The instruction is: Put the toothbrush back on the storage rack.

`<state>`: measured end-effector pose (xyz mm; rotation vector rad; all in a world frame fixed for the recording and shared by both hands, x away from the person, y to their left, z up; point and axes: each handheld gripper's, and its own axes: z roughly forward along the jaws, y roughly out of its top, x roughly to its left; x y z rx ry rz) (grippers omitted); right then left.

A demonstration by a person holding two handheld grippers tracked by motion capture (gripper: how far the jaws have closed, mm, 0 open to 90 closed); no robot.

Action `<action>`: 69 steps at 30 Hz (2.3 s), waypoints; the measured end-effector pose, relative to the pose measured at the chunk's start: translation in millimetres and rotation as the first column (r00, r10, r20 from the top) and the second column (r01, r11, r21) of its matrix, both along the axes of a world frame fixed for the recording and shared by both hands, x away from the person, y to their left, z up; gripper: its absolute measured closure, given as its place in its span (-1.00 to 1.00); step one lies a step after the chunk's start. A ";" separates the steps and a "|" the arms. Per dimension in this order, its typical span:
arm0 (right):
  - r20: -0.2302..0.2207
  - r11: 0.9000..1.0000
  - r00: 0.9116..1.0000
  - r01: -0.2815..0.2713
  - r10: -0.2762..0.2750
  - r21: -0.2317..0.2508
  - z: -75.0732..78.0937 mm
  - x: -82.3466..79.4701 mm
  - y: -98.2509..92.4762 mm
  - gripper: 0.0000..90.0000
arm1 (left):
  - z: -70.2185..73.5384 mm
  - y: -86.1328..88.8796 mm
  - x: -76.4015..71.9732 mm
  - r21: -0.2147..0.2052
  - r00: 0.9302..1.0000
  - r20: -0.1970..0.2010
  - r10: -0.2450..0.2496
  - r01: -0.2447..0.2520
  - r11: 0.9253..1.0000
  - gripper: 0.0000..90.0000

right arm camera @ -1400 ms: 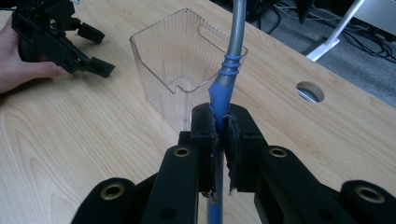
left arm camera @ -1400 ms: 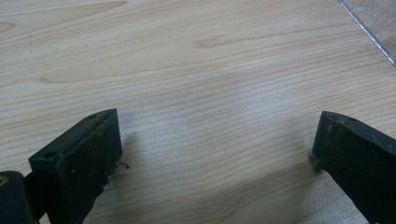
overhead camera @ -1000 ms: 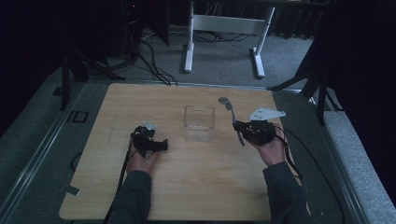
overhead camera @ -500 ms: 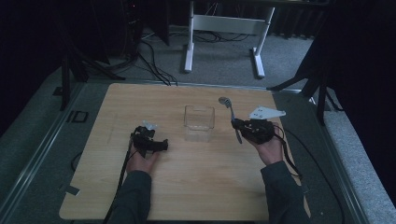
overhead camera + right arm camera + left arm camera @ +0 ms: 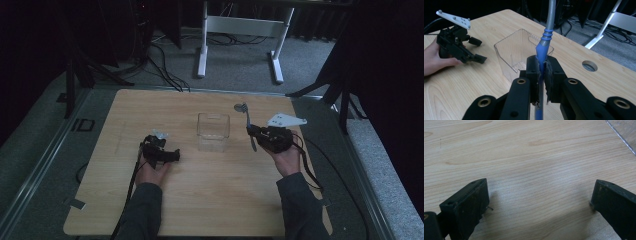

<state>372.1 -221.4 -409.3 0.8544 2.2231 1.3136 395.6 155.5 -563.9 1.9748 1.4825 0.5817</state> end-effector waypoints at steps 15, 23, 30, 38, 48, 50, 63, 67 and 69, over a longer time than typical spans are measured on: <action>0.005 0.998 1.000 0.008 -0.008 0.066 1.8 3.5 -4.1 0.83 | 0.1 0.0 0.0 0.001 1.000 0.000 -0.001 0.001 1.000 -0.96; 0.012 0.995 1.000 0.008 -0.009 0.096 0.3 5.0 -3.7 0.83 | 0.1 0.0 0.0 0.001 1.000 0.000 -0.002 0.002 1.000 -0.96; 0.020 0.993 1.000 0.011 -0.013 0.120 -2.1 7.4 0.1 0.83 | 0.0 -0.5 -0.3 0.000 1.000 0.001 -0.005 0.005 1.000 -0.96; 0.016 0.984 1.000 0.003 -0.006 0.177 -1.3 12.3 0.7 0.83 | 0.1 -0.5 -0.2 0.000 1.000 0.000 -0.005 0.005 1.000 -0.96; 0.040 0.981 0.999 0.003 -0.011 0.195 1.6 12.9 -3.1 0.83 | 0.1 -1.1 -1.0 0.001 1.000 0.000 -0.008 0.008 1.000 -0.96; 0.048 0.980 0.999 0.001 -0.011 0.200 1.8 12.3 -3.6 0.83 | 0.1 -1.3 -1.2 0.000 1.000 0.001 -0.009 0.009 1.000 -0.96; 0.057 0.952 0.998 0.011 -0.030 0.305 5.3 14.9 -10.1 0.83 | 0.0 -2.0 -1.8 -0.001 1.000 0.001 -0.009 0.009 1.000 -0.96; 0.051 0.945 0.998 0.022 -0.041 0.326 5.9 17.8 -9.9 0.83 | 0.1 -2.1 -2.1 0.000 1.000 0.001 -0.011 0.011 1.000 -0.96; 0.054 0.942 0.997 0.027 -0.048 0.335 6.0 19.1 -8.6 0.83 | 0.1 -2.1 -2.2 0.001 1.000 0.000 -0.012 0.012 1.000 -0.96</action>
